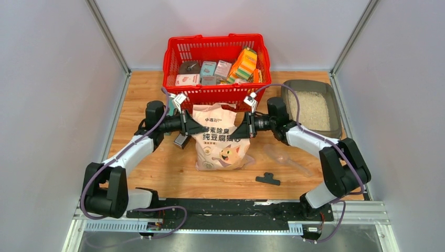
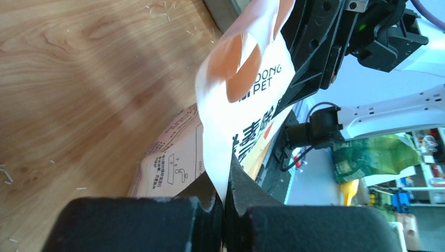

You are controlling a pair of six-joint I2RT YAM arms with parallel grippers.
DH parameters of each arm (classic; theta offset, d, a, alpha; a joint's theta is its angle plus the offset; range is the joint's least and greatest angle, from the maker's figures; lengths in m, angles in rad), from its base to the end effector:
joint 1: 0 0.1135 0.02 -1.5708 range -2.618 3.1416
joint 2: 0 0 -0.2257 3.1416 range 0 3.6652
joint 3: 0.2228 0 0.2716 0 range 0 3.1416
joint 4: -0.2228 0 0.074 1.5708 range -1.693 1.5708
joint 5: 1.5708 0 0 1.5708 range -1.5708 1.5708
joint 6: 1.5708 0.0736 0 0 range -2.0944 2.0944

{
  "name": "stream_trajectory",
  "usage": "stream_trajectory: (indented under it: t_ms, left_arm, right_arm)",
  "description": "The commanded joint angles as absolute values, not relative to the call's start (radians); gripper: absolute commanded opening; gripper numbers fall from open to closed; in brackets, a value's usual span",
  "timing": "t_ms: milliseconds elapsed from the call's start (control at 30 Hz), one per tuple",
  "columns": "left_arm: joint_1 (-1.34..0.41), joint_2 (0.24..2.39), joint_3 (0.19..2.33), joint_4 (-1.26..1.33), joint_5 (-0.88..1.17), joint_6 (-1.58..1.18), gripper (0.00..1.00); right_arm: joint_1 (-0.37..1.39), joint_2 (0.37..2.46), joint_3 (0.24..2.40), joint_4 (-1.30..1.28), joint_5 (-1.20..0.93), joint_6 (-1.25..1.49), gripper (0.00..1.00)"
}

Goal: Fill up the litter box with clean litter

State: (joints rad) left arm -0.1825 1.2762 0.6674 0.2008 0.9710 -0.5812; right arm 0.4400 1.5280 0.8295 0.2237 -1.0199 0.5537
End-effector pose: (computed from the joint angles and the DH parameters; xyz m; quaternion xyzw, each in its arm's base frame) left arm 0.2959 -0.1164 0.1814 0.1048 0.7752 -0.5429 0.3054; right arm 0.2916 0.2066 0.1632 -0.2116 0.7582 0.5830 0.2011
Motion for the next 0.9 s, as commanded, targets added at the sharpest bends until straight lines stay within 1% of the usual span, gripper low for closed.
stream_trajectory:
  t_ms: [0,67,100,133,200,233,267,300,333,367,433,467,533,567,633,667,733,767,800,833,867]
  left_arm:
    - [-0.138,1.313,0.729,0.044,1.049,-0.601,0.00]
    - [-0.121,1.327,0.776,-0.061,1.104,-0.586,0.00]
    - [-0.098,1.348,0.804,-0.209,1.118,-0.545,0.00]
    - [-0.091,1.364,0.830,-0.285,1.149,-0.520,0.00]
    - [-0.078,1.405,0.902,-0.458,1.190,-0.455,0.00]
    - [-0.072,1.413,0.920,-0.504,1.218,-0.439,0.00]
    - [-0.071,1.417,0.948,-0.537,1.229,-0.417,0.00]
    - [-0.069,1.419,0.954,-0.570,1.235,-0.420,0.00]
    - [-0.064,1.419,0.956,-0.572,1.242,-0.429,0.00]
    - [-0.061,1.414,0.950,-0.566,1.243,-0.481,0.00]
    - [-0.055,1.410,0.907,-0.505,1.244,-0.567,0.00]
    - [-0.054,1.411,0.885,-0.477,1.246,-0.680,0.00]
    - [-0.054,1.419,0.803,-0.358,1.259,-0.808,0.00]
    - [-0.054,1.423,0.772,-0.332,1.261,-0.919,0.00]
    - [-0.054,1.450,0.686,-0.266,1.261,-1.024,0.00]
    - [-0.054,1.462,0.678,-0.311,1.249,-1.010,0.00]
    - [-0.054,1.482,0.672,-0.333,1.221,-1.005,0.00]
    - [-0.054,1.488,0.678,-0.324,1.220,-1.018,0.04]
    - [-0.054,1.503,0.690,-0.316,1.221,-1.025,0.09]
    - [-0.054,1.511,0.722,-0.299,1.226,-1.031,0.16]
    - [-0.054,1.516,0.741,-0.252,1.229,-1.038,0.25]
  right_arm:
    - [0.442,1.555,0.917,0.247,-1.172,0.635,0.00]
    - [0.436,1.578,0.968,0.180,-1.265,0.641,0.00]
    - [0.427,1.585,0.985,0.161,-1.297,0.662,0.00]
    - [0.422,1.594,0.998,0.140,-1.360,0.669,0.00]
    - [0.407,1.604,1.058,0.017,-1.408,0.649,0.00]
    - [0.403,1.612,1.083,-0.059,-1.452,0.582,0.00]
    - [0.403,1.632,1.145,-0.221,-1.469,0.534,0.00]
    - [0.400,1.641,1.173,-0.314,-1.482,0.479,0.00]
    - [0.405,1.649,1.202,-0.406,-1.491,0.363,0.00]
    - [0.403,1.652,1.215,-0.467,-1.500,0.356,0.00]
    - [0.403,1.652,1.195,-0.463,-1.519,0.362,0.00]
    - [0.403,1.648,1.187,-0.465,-1.517,0.354,0.00]
    - [0.408,1.655,1.155,-0.460,-1.514,0.373,0.00]
    - [0.408,1.664,1.137,-0.401,-1.519,0.450,0.00]
    - [0.408,1.680,1.089,-0.327,-1.505,0.535,0.00]
    - [0.408,1.684,1.078,-0.274,-1.503,0.587,0.00]
    - [0.413,1.701,1.074,-0.258,-1.506,0.597,0.00]
    - [0.414,1.707,1.078,-0.258,-1.508,0.595,0.00]
    - [0.416,1.712,1.084,-0.256,-1.509,0.595,0.00]
    - [0.419,1.720,1.095,-0.253,-1.509,0.595,0.00]
    - [0.420,1.721,1.100,-0.253,-1.508,0.595,0.00]
